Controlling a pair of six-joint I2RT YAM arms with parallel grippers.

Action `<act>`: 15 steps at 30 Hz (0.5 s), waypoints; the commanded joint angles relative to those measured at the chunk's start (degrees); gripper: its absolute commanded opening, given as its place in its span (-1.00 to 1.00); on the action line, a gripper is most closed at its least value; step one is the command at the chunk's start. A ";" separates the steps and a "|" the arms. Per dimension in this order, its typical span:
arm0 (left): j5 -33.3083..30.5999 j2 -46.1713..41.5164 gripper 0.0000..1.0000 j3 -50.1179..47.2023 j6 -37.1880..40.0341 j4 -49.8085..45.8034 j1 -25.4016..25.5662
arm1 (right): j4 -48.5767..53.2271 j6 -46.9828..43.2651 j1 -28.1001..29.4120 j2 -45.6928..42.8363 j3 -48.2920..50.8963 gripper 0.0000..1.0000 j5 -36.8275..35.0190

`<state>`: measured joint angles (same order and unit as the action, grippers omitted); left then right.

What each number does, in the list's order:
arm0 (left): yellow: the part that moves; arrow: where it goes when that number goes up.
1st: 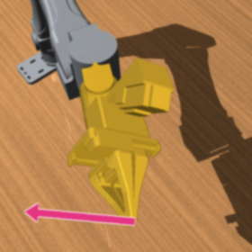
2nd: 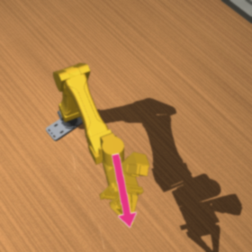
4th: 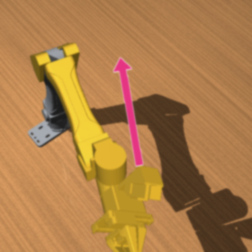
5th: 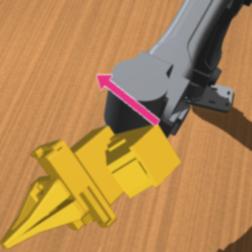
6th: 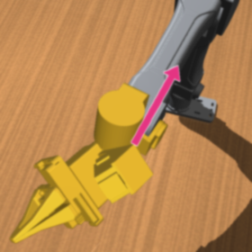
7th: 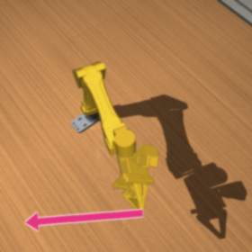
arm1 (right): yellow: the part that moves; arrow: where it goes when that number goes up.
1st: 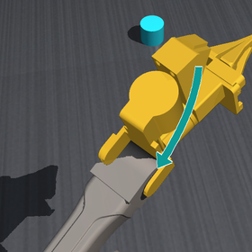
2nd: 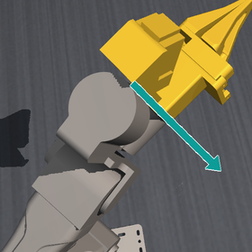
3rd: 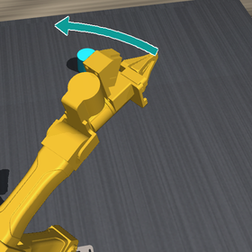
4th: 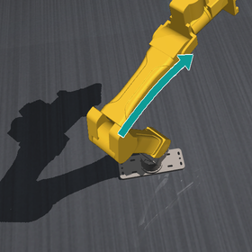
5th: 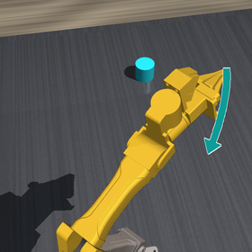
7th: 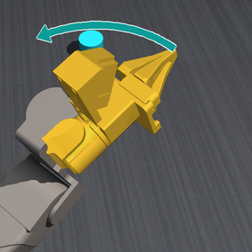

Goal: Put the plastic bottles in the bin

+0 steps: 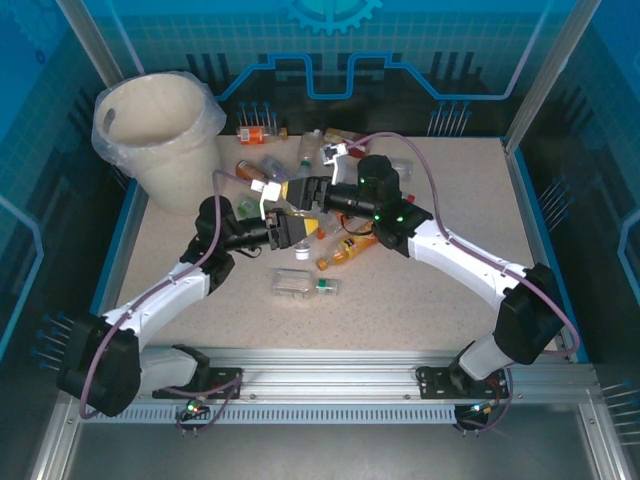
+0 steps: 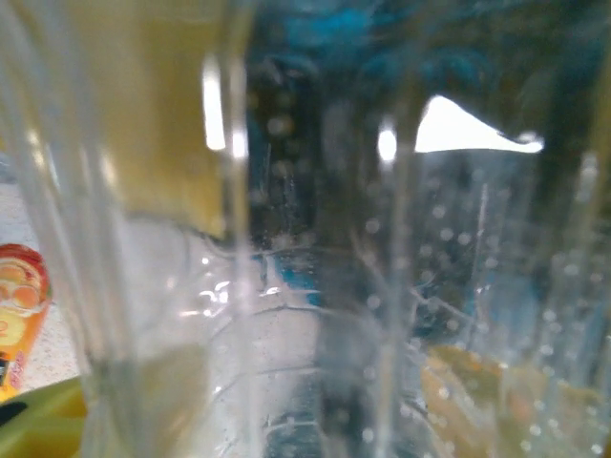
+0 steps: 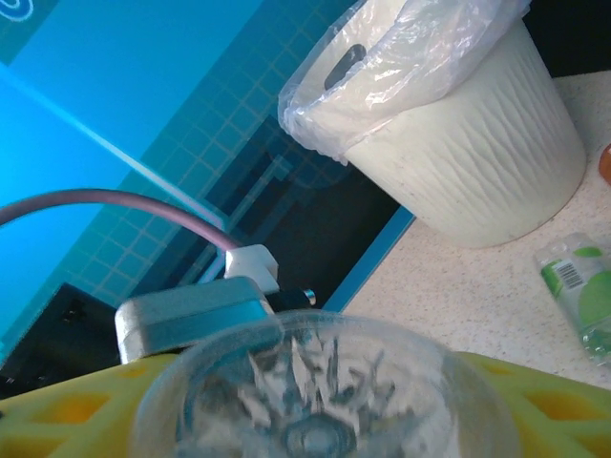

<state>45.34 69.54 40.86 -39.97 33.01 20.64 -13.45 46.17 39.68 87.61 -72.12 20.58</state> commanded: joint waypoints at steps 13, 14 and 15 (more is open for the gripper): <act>-70.64 -7.81 -0.07 17.60 27.48 -40.43 -1.02 | 15.85 -11.46 -3.49 -6.94 -1.62 1.00 -12.62; -73.88 -7.02 -0.05 19.46 29.22 -38.93 -2.03 | 16.21 -11.99 -3.79 -7.98 -0.41 1.00 -13.88; -75.57 -5.94 -0.03 21.56 30.62 -37.54 -3.45 | 16.55 -12.23 -4.15 -9.12 0.92 1.00 -14.92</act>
<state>-11.86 62.22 56.64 -17.43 -3.40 19.44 -0.27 37.19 36.73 82.21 -73.56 11.33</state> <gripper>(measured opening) 0.599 0.997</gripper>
